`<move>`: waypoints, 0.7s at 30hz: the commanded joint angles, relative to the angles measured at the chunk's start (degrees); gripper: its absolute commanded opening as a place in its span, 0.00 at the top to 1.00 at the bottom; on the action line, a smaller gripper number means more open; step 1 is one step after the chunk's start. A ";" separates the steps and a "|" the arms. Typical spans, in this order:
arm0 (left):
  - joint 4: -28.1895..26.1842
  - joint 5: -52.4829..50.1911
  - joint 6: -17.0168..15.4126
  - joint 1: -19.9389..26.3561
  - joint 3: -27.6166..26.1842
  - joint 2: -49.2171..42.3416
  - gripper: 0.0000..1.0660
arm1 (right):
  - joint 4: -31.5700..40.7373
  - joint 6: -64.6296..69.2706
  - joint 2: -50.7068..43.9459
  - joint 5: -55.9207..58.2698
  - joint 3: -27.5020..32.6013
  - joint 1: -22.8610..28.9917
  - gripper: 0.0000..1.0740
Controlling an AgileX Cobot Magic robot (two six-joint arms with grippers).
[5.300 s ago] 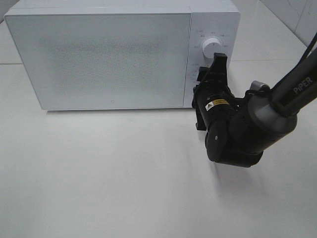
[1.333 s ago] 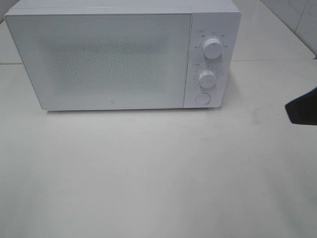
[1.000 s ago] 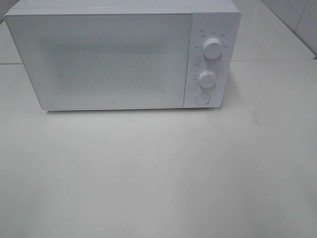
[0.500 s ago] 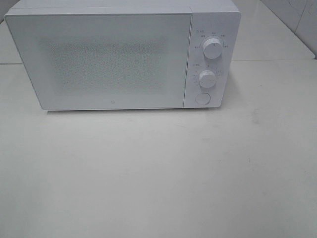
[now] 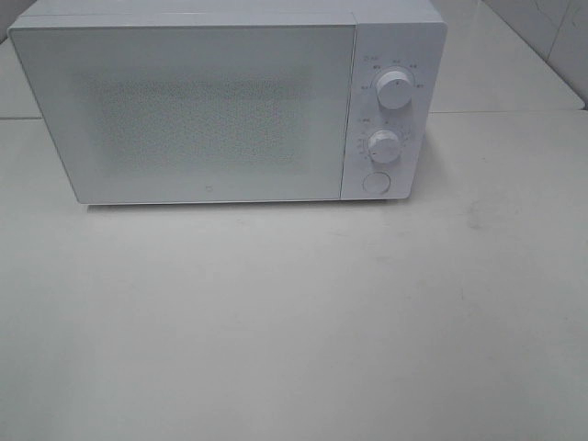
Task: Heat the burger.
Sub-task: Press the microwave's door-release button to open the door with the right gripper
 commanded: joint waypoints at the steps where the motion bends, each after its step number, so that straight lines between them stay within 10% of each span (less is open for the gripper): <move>1: -0.11 -0.74 -0.34 0.11 -0.06 -0.74 0.06 | -0.29 -0.97 -1.72 -0.29 -0.06 -0.46 0.34; 21: -0.11 -0.74 -0.34 0.11 -0.06 -0.29 0.06 | 2.58 -1.03 20.68 -22.06 -2.35 -0.46 0.34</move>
